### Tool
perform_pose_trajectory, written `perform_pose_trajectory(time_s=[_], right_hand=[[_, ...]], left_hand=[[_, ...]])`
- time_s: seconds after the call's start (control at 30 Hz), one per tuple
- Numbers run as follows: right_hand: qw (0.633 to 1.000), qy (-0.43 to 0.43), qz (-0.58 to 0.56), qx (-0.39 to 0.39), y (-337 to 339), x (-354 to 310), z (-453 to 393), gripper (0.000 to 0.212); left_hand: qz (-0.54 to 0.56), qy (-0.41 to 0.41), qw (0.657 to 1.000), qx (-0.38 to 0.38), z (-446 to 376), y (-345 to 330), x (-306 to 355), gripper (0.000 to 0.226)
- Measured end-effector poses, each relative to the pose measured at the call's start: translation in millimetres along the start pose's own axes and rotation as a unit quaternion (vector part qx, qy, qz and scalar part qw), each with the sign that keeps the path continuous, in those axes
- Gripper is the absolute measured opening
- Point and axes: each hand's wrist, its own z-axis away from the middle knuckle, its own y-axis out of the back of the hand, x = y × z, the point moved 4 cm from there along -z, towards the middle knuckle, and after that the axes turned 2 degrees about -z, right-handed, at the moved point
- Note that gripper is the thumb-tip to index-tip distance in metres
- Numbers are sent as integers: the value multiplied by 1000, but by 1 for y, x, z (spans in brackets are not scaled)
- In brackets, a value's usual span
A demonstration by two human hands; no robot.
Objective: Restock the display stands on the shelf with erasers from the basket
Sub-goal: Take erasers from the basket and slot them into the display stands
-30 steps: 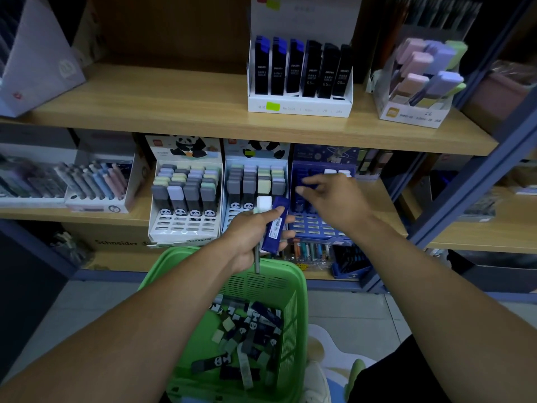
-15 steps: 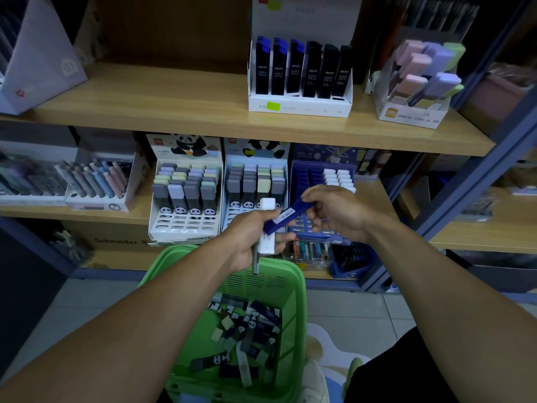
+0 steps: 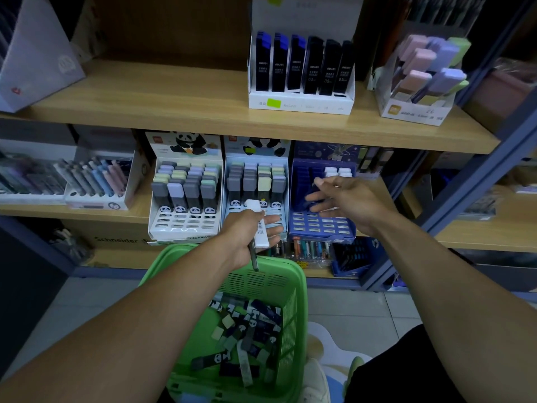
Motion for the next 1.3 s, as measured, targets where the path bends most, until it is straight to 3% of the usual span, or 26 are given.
perform_pose_trajectory(time_s=[0.1,0.47,0.7,0.97,1.3], right_hand=[[1000,0,8,-2,-5,3,-3,11],[1000,3,20,-4,-9,0,-4,18],[998,19,-3,64,-11,3,-10,15],[999,13,11,31,-18,5,-12,27],[999,8,-7,52,-24,7,-18,16]], left_hand=[[-2,0,1000,-3,0,-2,0,11],[6,3,1000,2,1,-5,1,4],[18,-4,1000,3,2,-4,3,7],[48,-11,999,7,2,-3,6,27],[20,7,1000,-7,-4,-2,6,29]])
